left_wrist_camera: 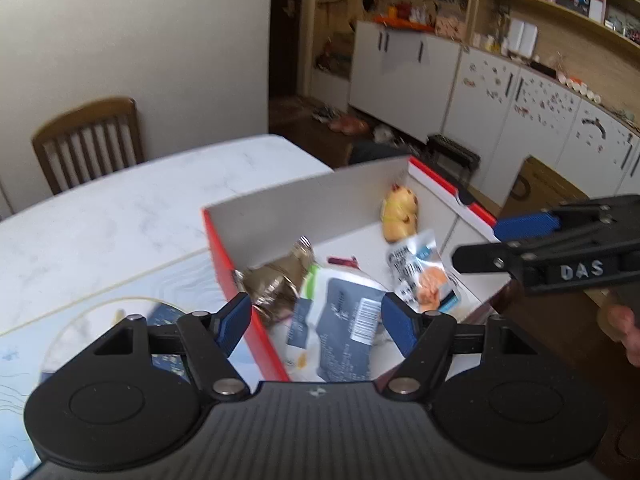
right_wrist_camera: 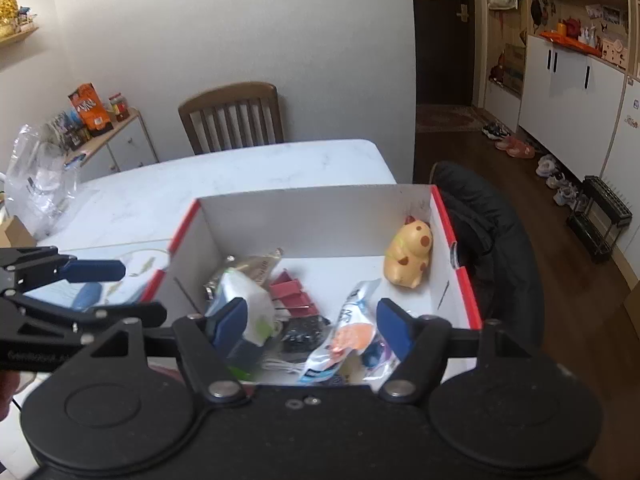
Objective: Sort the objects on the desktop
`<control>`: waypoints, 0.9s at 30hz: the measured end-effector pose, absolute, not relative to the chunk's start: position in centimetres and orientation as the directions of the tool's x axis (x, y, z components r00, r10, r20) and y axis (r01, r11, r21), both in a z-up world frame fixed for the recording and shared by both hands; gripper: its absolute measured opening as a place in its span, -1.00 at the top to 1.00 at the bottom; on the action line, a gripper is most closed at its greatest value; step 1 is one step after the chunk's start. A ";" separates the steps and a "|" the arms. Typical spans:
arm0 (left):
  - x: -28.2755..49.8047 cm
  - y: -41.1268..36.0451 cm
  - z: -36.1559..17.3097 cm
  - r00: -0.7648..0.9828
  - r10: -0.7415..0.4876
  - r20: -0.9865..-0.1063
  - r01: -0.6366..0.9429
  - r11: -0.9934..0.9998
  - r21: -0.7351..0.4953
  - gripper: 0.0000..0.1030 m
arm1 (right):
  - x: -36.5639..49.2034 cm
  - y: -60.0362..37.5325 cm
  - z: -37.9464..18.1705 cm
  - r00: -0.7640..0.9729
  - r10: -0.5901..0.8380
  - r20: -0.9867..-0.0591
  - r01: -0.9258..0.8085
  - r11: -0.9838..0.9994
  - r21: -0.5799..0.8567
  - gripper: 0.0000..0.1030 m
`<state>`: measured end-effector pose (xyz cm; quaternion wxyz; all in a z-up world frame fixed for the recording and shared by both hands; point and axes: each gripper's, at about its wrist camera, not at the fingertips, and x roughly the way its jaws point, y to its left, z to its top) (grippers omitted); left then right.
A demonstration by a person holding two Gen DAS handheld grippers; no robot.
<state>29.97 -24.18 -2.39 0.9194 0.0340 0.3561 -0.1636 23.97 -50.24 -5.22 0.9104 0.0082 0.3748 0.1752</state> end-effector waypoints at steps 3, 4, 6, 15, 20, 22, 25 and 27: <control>29.2 -23.5 -1.6 0.706 -0.285 -0.648 0.323 0.944 -0.063 -0.38 | 22.8 -50.0 -4.6 0.676 0.321 -0.663 -0.307 0.941 0.143 -0.43; 28.9 -23.4 -1.4 0.708 -0.291 -0.644 0.326 0.943 -0.068 -0.38 | 22.4 -49.9 -4.4 0.681 0.320 -0.659 -0.302 0.942 0.146 -0.44; 28.4 -23.1 -1.0 0.708 -0.304 -0.638 0.336 0.939 -0.074 -0.47 | 21.7 -49.8 -4.2 0.690 0.315 -0.652 -0.289 0.945 0.151 -0.45; 26.8 -22.0 -0.9 0.668 -0.338 -0.662 0.371 0.923 -0.097 -0.67 | 18.1 -48.6 -3.9 0.716 0.267 -0.645 -0.241 0.962 0.130 -0.63; 25.8 -21.0 -1.2 0.656 -0.345 -0.672 0.378 0.920 -0.104 -0.98 | 16.2 -47.8 -3.7 0.731 0.237 -0.640 -0.206 0.971 0.123 -0.84; 25.5 -20.5 -1.2 0.651 -0.343 -0.677 0.377 0.920 -0.104 -0.99 | 15.6 -47.5 -3.7 0.738 0.225 -0.637 -0.194 0.974 0.119 -0.88; 25.1 -19.9 -1.2 0.648 -0.337 -0.683 0.376 0.922 -0.098 -0.99 | 14.6 -47.1 -3.5 0.745 0.211 -0.632 -0.180 0.977 0.113 -0.92; 24.8 -19.5 -1.2 0.647 -0.332 -0.686 0.373 0.923 -0.095 -0.99 | 13.9 -46.9 -3.5 0.749 0.205 -0.631 -0.174 0.978 0.111 -0.95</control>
